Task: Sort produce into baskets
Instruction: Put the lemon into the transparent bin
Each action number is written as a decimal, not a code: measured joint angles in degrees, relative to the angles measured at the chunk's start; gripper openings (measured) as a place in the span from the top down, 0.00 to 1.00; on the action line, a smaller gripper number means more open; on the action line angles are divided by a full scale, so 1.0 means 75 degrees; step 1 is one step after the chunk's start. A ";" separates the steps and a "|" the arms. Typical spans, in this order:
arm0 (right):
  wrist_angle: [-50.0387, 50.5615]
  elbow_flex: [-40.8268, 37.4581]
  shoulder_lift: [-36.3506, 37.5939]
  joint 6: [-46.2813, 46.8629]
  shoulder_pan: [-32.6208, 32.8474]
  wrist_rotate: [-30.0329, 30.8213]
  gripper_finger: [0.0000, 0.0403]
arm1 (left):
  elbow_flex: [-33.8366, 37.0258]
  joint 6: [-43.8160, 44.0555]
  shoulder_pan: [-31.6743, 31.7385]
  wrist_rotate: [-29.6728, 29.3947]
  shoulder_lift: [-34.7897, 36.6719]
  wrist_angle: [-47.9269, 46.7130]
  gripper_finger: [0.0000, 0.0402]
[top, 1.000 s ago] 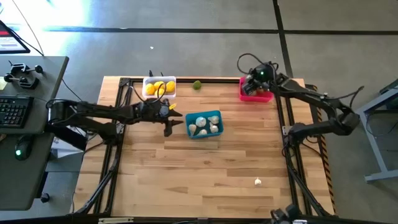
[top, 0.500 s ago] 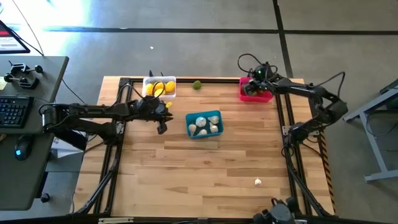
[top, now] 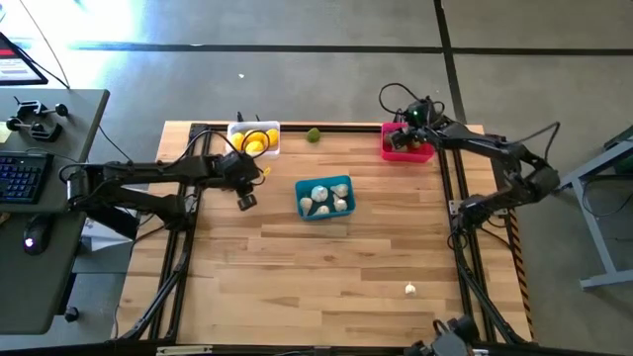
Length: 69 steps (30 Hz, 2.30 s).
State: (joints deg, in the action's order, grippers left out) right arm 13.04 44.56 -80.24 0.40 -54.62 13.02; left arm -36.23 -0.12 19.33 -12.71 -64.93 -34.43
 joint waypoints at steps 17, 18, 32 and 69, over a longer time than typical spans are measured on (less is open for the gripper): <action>0.0340 0.0006 0.1255 -0.0401 0.0945 -0.0020 0.22 | -0.0553 0.0692 0.0347 -0.0727 -0.1402 -0.1257 0.38; 0.0357 0.0006 0.1255 -0.0401 0.0952 -0.0020 0.22 | -0.0701 0.0613 0.0347 -0.0831 -0.1580 -0.1423 0.38; 0.0580 0.0006 0.1255 -0.0537 0.0954 -0.0017 0.22 | -0.1684 0.0374 0.0438 -0.1678 -0.3282 -0.3451 0.38; 0.0321 0.0006 0.1468 -0.0230 0.2463 0.1448 0.22 | -0.3339 -0.0850 0.1473 -0.1985 -0.2389 -0.2606 0.63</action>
State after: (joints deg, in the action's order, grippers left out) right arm 15.44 44.60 -69.23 -1.32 -36.14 23.88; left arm -61.27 -6.49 30.38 -27.61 -82.84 -53.98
